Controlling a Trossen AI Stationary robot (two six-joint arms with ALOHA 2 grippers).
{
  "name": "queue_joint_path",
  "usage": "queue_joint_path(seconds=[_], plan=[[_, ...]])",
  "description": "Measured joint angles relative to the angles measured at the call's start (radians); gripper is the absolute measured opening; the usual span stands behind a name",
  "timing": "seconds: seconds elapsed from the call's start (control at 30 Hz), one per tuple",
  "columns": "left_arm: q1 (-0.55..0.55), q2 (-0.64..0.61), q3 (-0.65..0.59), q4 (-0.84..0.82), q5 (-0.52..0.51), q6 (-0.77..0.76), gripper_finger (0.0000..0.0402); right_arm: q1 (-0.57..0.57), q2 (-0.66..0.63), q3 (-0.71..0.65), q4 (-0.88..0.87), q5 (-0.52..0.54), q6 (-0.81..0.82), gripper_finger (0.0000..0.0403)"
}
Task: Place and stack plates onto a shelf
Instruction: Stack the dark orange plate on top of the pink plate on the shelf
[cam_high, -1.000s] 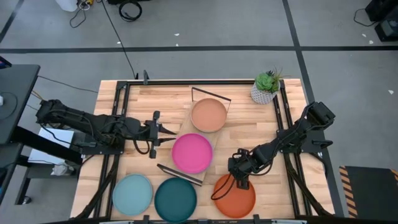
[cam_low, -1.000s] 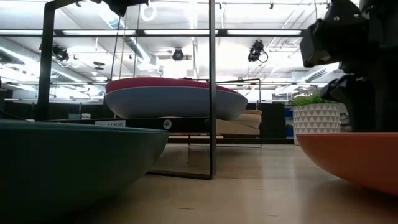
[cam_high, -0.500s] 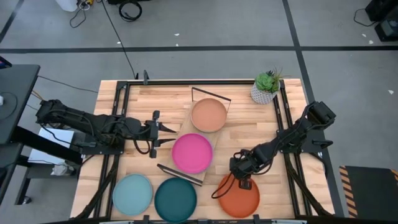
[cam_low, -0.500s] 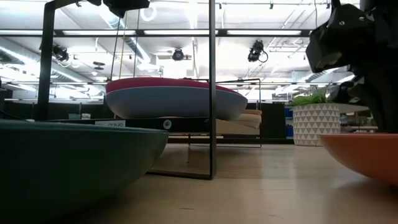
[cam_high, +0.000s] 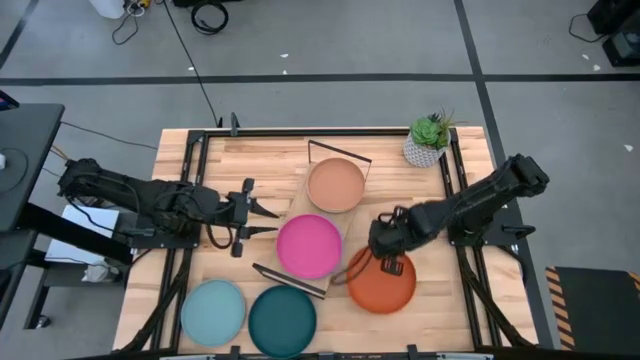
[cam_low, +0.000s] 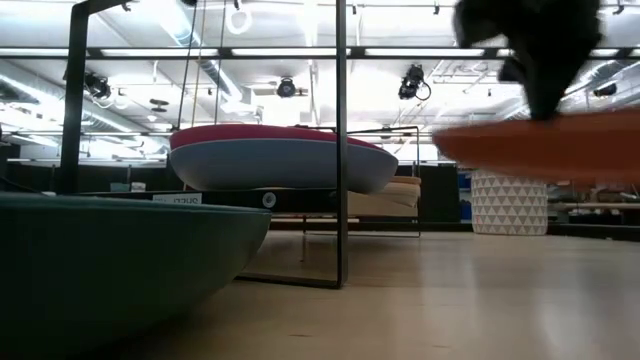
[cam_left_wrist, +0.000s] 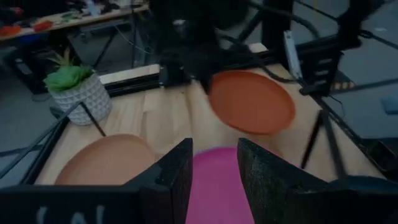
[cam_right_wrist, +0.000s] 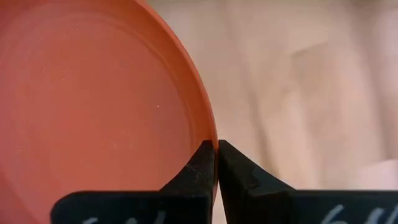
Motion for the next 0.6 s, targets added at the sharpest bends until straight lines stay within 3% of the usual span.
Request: queue_joint_path(seconds=[0.4,0.6], plan=[[-0.042,-0.005,0.107,-0.138,0.0,-0.008,0.0134,-0.24,0.005,0.202,-0.013,0.028,-0.229,0.0014],[-0.042,-0.005,0.127,-0.157,0.0,-0.024,0.0134,-0.323,0.009,0.212,0.198,0.021,-0.37,0.0014]])
